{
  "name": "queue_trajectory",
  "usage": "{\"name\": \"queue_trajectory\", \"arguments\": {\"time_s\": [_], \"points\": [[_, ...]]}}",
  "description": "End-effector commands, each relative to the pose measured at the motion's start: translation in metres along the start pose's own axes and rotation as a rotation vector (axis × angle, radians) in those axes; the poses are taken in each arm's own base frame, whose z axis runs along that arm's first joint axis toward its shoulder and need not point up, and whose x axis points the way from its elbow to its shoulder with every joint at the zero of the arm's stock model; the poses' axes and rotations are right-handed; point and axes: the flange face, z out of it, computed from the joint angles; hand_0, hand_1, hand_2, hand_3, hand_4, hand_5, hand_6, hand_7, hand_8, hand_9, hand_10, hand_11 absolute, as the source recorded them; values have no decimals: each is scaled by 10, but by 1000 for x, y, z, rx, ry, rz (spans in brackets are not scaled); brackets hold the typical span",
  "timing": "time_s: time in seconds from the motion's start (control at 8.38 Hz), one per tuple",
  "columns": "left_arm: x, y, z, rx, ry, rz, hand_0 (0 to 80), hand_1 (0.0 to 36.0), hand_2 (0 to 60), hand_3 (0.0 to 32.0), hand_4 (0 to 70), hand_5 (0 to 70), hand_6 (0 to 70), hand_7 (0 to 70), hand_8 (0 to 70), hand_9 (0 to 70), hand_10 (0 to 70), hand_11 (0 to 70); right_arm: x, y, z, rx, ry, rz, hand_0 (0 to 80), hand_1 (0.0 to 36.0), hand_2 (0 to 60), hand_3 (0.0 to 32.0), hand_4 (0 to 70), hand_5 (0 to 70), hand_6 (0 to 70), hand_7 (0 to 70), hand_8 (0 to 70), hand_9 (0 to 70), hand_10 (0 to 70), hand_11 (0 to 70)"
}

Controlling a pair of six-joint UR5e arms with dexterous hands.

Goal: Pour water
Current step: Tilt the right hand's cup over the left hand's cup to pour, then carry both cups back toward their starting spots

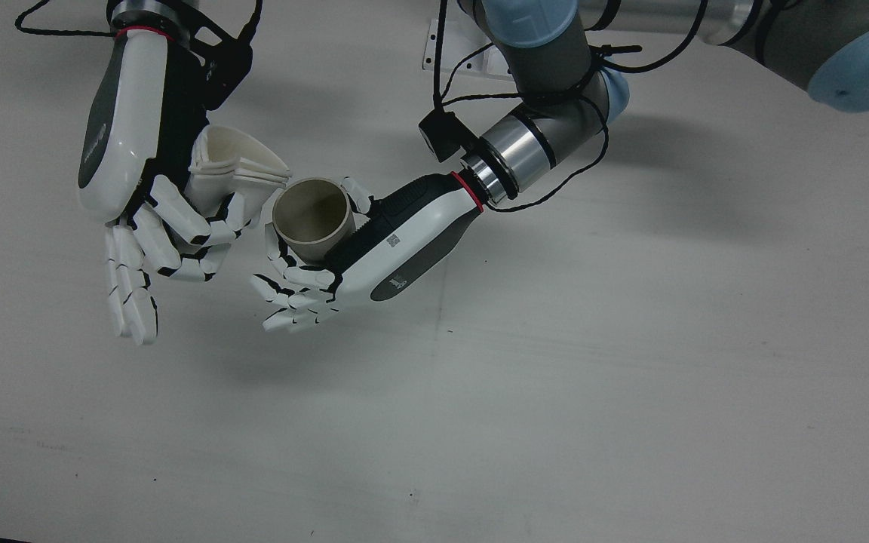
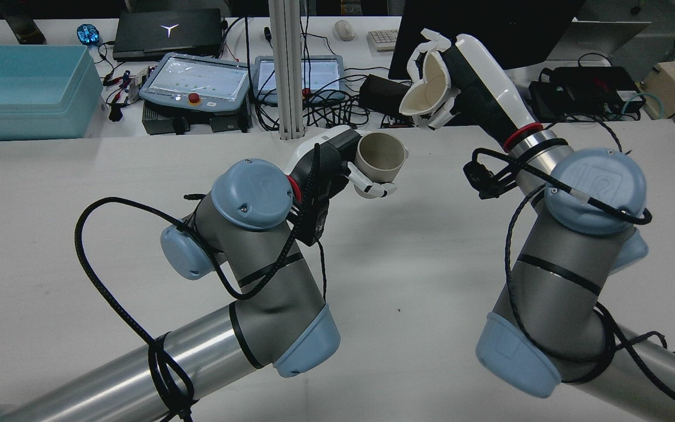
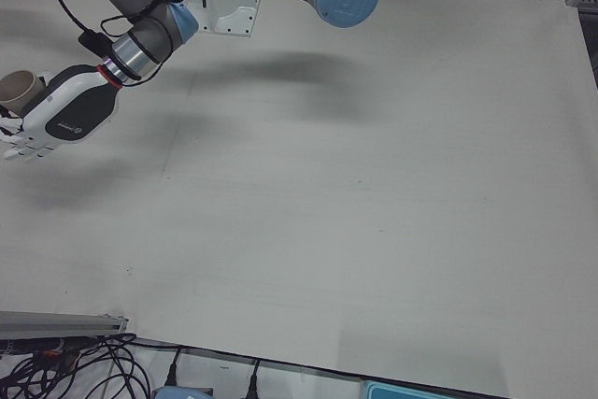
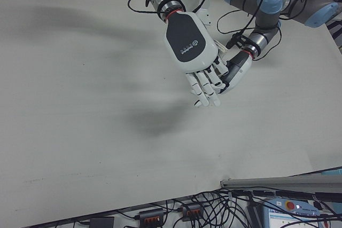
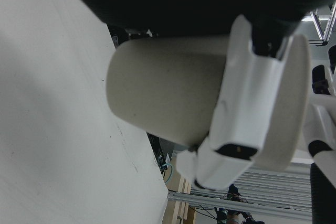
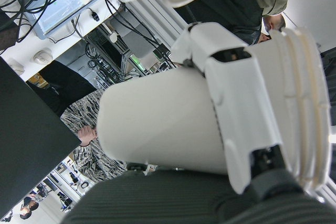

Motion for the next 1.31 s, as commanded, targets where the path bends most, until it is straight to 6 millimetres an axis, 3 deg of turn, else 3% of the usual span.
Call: {"name": "queue_trajectory", "arguments": {"time_s": [0.0,0.12,0.24,0.36,0.48,0.72,0.84,0.96,1.07,1.19], "points": [[7,-3,0,2,6,0,800,360,600,0,700,700,254,306,140,88,50,97,-25,-27,-29,61,-79,14,800,360,600,0,700,700,330,596,56,105,32,89],[19,-11,-3,-4,23,-16,800,360,600,0,700,700,253,303,140,88,52,99,-59,-80,-57,135,-158,26,800,360,600,0,650,700,300,559,50,97,42,105],[19,-39,-11,24,24,-68,800,360,600,0,700,700,243,296,140,89,53,101,-62,-130,-69,193,-169,109,800,360,600,0,578,700,290,530,48,92,67,144],[19,-62,-29,25,27,-80,800,360,600,0,700,700,230,289,137,86,57,106,-42,-175,-80,262,-149,259,800,360,600,0,555,700,311,549,55,96,95,184],[25,-106,-66,33,39,-75,800,360,600,0,700,700,209,278,124,75,63,116,-30,-226,-83,338,-147,383,800,360,600,0,512,700,310,532,71,99,117,215],[57,-211,-144,41,39,-56,800,360,600,0,700,700,201,275,122,78,72,129,-50,-317,-79,317,-168,450,800,360,600,0,336,700,292,484,81,99,120,223],[80,-265,-187,56,45,-40,800,360,600,0,700,700,196,276,116,74,72,130,-32,-368,-71,256,-186,480,800,360,600,0,292,700,316,517,102,126,127,235],[106,-314,-229,73,65,-27,800,360,600,0,700,700,188,273,115,73,70,127,21,-423,-79,238,-170,531,800,360,600,0,317,700,319,520,102,123,126,232],[128,-348,-267,83,82,-14,800,360,600,0,700,700,187,273,114,73,70,127,76,-470,-89,223,-144,548,800,360,600,0,348,700,324,534,100,120,127,232],[149,-368,-294,92,111,-3,800,360,600,0,700,700,188,275,117,75,72,129,132,-517,-103,223,-132,575,800,360,600,0,333,700,323,528,104,121,130,237]]}}
